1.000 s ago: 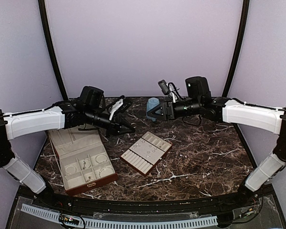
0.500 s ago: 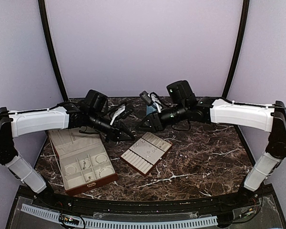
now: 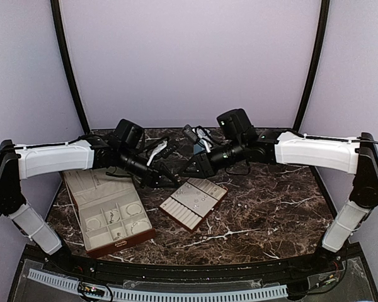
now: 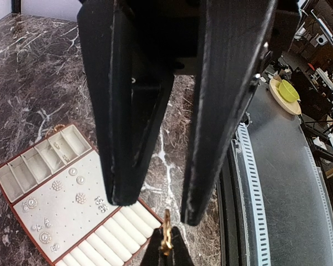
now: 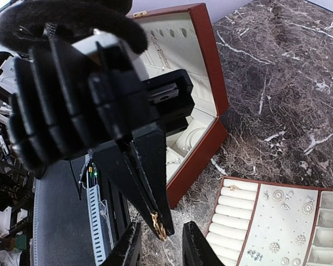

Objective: Organize the mixed jewelry
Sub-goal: Pass from the left arm to the right, then place the ring in the ring tray.

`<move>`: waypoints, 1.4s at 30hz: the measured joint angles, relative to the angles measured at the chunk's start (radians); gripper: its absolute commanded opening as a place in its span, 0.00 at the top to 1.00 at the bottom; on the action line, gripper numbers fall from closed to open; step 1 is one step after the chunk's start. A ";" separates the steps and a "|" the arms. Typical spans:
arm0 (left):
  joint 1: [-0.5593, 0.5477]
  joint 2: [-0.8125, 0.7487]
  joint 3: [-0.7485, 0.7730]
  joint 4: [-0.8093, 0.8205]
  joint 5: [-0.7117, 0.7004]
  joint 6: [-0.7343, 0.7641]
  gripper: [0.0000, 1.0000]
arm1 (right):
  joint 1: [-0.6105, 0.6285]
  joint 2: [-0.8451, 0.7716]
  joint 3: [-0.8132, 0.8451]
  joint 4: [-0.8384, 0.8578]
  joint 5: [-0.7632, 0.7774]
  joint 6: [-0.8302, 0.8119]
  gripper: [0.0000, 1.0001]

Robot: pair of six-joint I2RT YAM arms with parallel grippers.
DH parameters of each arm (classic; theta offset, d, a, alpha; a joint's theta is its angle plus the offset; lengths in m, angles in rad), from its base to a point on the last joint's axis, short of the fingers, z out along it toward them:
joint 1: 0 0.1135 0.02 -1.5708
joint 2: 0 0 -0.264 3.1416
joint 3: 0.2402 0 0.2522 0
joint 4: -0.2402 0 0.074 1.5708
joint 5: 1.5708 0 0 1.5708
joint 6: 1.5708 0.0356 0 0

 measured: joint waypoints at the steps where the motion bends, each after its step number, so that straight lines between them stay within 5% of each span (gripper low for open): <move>1: 0.000 0.000 0.002 0.000 0.001 0.000 1.00 | 0.000 0.003 0.000 0.000 0.000 0.000 0.77; 7: 0.000 0.000 0.003 -0.001 0.006 0.000 1.00 | 0.011 0.024 0.000 0.000 -0.003 0.000 0.87; 10: 0.000 0.000 0.003 0.000 0.007 0.000 1.00 | 0.017 0.024 0.000 0.003 -0.005 0.005 1.00; 13: 0.002 0.000 0.003 -0.004 0.016 -0.003 0.97 | 0.018 0.024 -0.004 0.012 -0.013 0.004 1.00; 17: 0.005 0.000 0.003 -0.010 0.016 -0.007 0.59 | 0.017 0.022 -0.034 0.063 -0.016 0.020 1.00; 21: 0.005 -0.011 -0.001 0.015 -0.015 -0.012 0.38 | 0.013 -0.003 -0.106 0.144 0.006 0.069 1.00; 33: 0.042 -0.299 -0.200 0.356 -0.119 -0.251 0.34 | -0.046 -0.058 -0.273 0.584 -0.058 0.313 1.00; 42: 0.053 -0.243 -0.204 0.539 -0.024 -0.501 0.42 | -0.045 -0.073 -0.273 0.708 -0.178 0.360 1.00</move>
